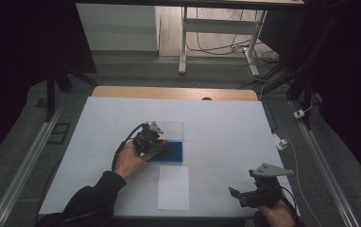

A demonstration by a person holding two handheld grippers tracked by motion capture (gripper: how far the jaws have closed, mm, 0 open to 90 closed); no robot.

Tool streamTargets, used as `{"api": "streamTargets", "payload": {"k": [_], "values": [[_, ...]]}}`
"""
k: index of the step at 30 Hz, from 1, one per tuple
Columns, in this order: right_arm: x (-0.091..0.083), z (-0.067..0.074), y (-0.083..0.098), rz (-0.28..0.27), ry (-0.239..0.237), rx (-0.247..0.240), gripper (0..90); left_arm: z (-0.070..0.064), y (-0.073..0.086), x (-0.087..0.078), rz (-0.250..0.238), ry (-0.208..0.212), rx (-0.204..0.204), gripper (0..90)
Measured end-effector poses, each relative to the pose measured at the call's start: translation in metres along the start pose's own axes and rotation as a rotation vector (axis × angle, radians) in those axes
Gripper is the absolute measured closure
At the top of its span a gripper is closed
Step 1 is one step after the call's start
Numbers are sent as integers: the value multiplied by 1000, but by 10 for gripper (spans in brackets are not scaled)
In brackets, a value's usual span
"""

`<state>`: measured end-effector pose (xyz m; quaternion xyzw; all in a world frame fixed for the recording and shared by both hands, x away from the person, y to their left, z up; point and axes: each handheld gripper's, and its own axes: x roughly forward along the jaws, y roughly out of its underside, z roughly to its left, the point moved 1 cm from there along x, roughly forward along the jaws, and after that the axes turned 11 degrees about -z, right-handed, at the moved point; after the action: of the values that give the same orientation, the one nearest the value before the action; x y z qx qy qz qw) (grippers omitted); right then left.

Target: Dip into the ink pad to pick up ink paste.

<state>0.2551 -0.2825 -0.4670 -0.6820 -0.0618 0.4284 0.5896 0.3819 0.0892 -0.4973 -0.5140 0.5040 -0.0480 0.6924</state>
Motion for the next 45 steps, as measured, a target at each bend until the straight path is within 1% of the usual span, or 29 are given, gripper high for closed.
{"api": "streamTargets", "payload": {"k": [8,21,23,27,29,30,32,34,35,37,38,39,45], "values": [[0,0,0,0,-1,-4,0,0,4,7,17,-12,13,798],[0,1,0,2,0,-7,0,-4,7,7,20,-38,27,801],[0,1,0,4,1,-9,0,-4,8,8,13,-40,24,802],[0,1,0,9,2,-11,0,-1,10,7,5,-24,0,802],[1,1,0,11,1,-13,0,1,10,7,4,-16,-20,802],[1,1,0,11,1,-16,0,0,10,7,4,-23,-10,802],[1,1,0,12,0,-15,0,-7,9,8,13,-53,32,802],[1,1,0,12,0,-10,0,-8,7,8,26,-61,41,802],[1,1,0,13,0,-9,0,-6,7,8,27,-51,32,802],[1,1,0,14,0,-12,0,-1,9,7,13,-24,-8,802],[1,1,0,13,0,-12,0,1,10,7,6,-18,-18,802],[1,1,0,12,-1,-12,0,1,11,7,4,-16,-19,803],[1,1,0,10,-3,-11,0,-5,8,8,11,-48,31,801]]}}
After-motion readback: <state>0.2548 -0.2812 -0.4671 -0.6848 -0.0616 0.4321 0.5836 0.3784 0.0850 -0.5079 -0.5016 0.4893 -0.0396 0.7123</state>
